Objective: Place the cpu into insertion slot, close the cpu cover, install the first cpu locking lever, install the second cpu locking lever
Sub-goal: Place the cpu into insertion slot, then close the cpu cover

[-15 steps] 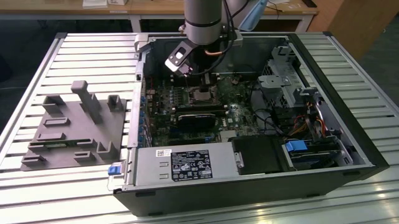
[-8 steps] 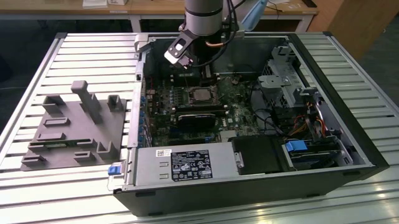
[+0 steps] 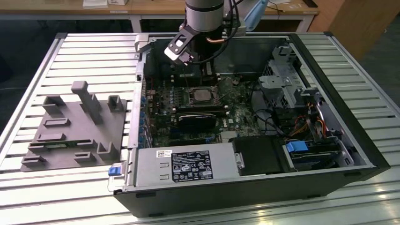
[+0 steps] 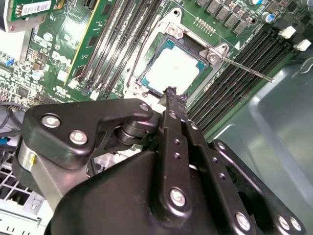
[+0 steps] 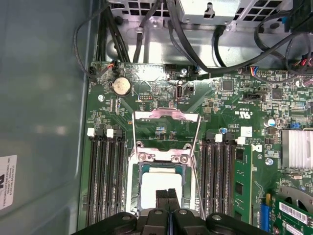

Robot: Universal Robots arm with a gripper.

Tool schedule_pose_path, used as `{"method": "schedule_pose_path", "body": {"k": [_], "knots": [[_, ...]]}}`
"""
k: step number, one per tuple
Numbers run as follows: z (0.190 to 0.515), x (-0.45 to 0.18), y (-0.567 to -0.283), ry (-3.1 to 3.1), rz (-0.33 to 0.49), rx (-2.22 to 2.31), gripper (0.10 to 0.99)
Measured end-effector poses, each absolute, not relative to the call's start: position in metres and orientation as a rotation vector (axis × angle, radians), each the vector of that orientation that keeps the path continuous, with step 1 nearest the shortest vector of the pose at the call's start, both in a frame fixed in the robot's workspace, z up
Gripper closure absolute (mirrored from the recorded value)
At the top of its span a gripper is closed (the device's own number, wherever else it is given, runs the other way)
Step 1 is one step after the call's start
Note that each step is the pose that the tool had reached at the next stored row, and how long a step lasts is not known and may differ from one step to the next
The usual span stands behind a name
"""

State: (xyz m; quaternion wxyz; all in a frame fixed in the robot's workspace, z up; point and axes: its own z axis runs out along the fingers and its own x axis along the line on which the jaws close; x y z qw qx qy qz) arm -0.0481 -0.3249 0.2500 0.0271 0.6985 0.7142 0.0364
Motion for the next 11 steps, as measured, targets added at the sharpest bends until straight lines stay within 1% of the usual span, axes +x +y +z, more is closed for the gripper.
{"method": "schedule_pose_path", "body": {"k": [11], "knots": [[0.2506,-0.0481,-0.3249,2.206,0.112,2.157,0.984]]}}
